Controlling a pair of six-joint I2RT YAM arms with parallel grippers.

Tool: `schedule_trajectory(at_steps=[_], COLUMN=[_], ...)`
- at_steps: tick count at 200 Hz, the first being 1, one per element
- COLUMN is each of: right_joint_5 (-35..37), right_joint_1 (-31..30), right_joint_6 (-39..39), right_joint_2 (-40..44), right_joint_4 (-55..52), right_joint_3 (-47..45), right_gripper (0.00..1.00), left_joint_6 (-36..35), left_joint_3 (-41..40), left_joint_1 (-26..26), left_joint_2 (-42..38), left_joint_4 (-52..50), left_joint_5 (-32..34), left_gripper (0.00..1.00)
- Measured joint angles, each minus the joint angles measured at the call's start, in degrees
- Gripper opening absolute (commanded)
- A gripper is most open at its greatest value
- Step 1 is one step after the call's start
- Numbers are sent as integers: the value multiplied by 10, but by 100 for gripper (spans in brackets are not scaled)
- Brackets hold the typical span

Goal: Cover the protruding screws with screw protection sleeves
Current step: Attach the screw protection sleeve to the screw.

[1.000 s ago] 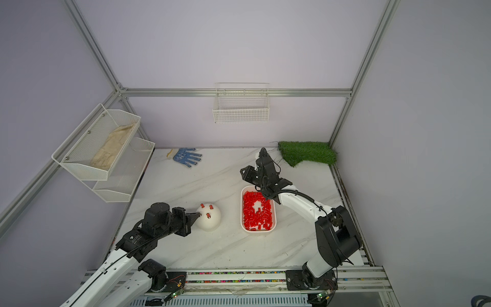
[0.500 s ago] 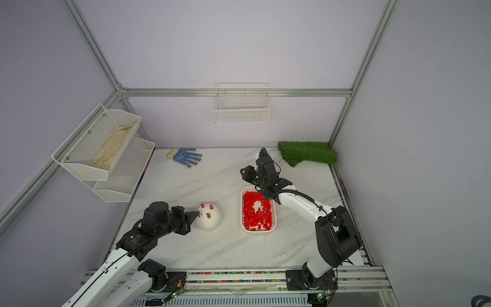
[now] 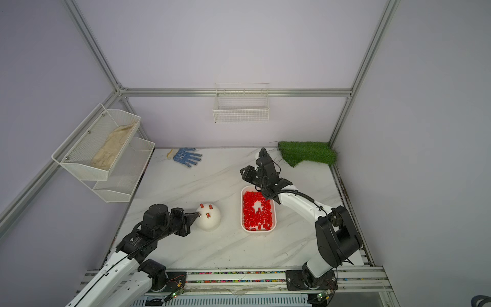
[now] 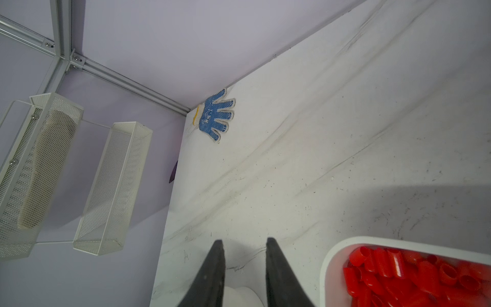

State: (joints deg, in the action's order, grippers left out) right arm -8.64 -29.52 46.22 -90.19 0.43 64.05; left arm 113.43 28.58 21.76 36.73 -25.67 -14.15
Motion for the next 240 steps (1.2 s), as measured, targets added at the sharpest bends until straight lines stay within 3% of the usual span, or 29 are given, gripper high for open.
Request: schedule_trajectory(at_steps=[44, 118, 186, 213, 225, 240], right_joint_5=[0, 0, -2, -2, -2, -2], right_joint_1=[0, 0, 0, 0, 0, 0], right_joint_6=[0, 0, 0, 0, 0, -2], right_joint_2=[0, 3, 4, 4, 4, 4], right_joint_4=[0, 0, 0, 0, 0, -1], right_joint_3=[0, 0, 0, 0, 0, 0], right_gripper=[29, 29, 29, 29, 29, 29], left_joint_6=[0, 0, -10, -37, -57, -91], left_joint_3=[0, -4, -6, -3, 4, 23], left_joint_1=[0, -2, -4, -8, -11, -13], left_joint_2=[9, 14, 8, 9, 13, 25], left_joint_4=[7, 12, -2, -16, -28, -42], left_joint_5=[1, 8, 29, 47, 57, 69], left_gripper=[0, 25, 55, 49, 43, 27])
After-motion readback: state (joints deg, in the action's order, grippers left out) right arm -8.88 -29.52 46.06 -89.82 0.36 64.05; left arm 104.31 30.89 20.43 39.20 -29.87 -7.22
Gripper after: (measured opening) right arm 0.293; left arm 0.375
